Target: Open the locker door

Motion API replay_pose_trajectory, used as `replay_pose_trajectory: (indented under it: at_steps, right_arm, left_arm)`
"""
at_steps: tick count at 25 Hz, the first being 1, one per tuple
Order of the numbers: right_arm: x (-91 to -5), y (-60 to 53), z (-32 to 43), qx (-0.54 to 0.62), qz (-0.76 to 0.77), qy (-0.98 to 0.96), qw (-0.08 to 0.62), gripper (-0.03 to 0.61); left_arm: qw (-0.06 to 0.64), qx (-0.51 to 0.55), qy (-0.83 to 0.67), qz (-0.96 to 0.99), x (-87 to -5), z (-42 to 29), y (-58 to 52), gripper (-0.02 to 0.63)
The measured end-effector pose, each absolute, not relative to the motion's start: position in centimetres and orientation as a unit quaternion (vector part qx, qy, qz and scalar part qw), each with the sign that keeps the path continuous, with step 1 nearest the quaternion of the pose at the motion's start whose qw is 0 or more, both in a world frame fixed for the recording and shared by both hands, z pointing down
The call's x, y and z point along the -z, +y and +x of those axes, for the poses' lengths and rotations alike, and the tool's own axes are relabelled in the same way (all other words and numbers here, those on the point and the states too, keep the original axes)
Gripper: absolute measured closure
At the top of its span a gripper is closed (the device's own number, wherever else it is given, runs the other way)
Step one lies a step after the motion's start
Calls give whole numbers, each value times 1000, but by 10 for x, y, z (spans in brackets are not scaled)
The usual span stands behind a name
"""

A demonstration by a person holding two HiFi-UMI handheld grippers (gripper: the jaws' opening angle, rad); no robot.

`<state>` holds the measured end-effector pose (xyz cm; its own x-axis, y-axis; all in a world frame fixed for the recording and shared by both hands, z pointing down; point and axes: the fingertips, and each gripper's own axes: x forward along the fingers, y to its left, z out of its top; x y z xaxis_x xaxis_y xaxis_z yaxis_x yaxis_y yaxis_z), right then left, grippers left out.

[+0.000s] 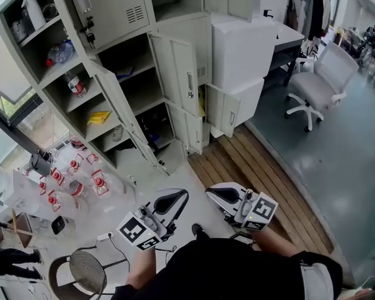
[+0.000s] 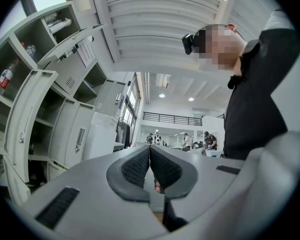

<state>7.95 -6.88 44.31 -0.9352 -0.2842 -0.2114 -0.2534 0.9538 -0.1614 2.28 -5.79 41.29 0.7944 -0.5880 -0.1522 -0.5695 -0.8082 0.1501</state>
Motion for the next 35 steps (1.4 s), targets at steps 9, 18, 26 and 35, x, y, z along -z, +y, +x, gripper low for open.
replay_pose_trajectory:
  at_steps: [9,18,26,35]
  right_arm:
    - [-414,-148,44,30,-116,986,118,568]
    - [-367,-197,-10,-69,-63,991,98,568]
    - [-273,-244,-54,-185,19,976,110,566]
    - [-150,-297,-91,-247,62,956,148,566]
  left_arm:
    - [29,76,-336,938,-393,-13,-127,598]
    - [-29,75,-379,922,-336,-43,-163,598]
    - [-95,20,-484,870,-267,-85,-203,597]
    - [-196,-15,-559,806,-163,-111,-249,597]
